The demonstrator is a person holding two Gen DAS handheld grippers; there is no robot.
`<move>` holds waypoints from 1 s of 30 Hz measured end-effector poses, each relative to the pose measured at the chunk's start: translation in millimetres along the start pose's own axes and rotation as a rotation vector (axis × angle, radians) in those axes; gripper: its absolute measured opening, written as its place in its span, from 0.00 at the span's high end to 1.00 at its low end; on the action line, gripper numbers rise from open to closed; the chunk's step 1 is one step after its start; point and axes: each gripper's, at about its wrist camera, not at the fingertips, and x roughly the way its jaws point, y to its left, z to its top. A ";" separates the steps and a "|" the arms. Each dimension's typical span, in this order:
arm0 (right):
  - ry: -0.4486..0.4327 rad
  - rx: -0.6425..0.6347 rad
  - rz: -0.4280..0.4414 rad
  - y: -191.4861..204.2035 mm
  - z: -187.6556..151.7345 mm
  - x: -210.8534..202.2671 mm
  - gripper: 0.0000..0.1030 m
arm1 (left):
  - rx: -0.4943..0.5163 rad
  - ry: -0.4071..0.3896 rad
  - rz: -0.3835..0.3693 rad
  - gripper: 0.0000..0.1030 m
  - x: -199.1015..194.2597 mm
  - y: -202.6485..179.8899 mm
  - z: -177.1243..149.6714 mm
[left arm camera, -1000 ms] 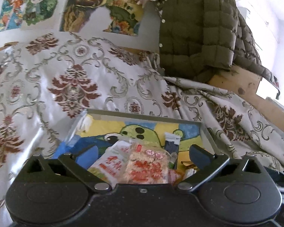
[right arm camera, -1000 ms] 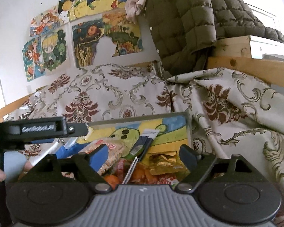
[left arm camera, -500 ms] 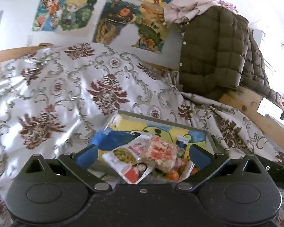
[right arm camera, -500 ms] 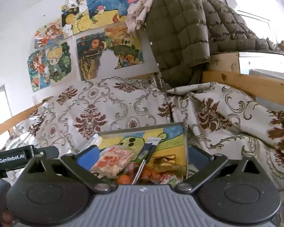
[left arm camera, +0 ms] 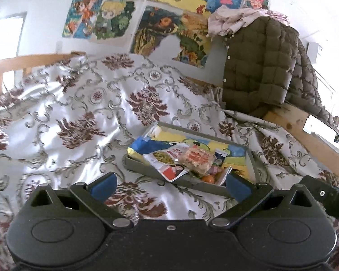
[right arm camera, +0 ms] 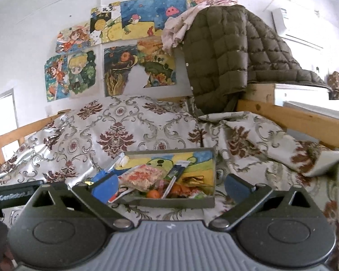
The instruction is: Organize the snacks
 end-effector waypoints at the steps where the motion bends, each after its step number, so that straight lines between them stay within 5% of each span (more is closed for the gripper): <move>1: 0.000 0.006 -0.004 -0.9 -3.0 -6.7 0.00 | 0.013 -0.007 0.002 0.01 -6.5 0.8 -3.3; 19: 0.043 0.037 -0.071 -5.0 -38.1 -75.1 0.00 | 0.085 0.023 0.054 0.01 -56.8 15.6 -31.0; 30: 0.082 0.002 -0.073 4.8 -47.0 -76.5 0.00 | 0.177 0.048 0.042 0.01 -65.2 14.6 -40.6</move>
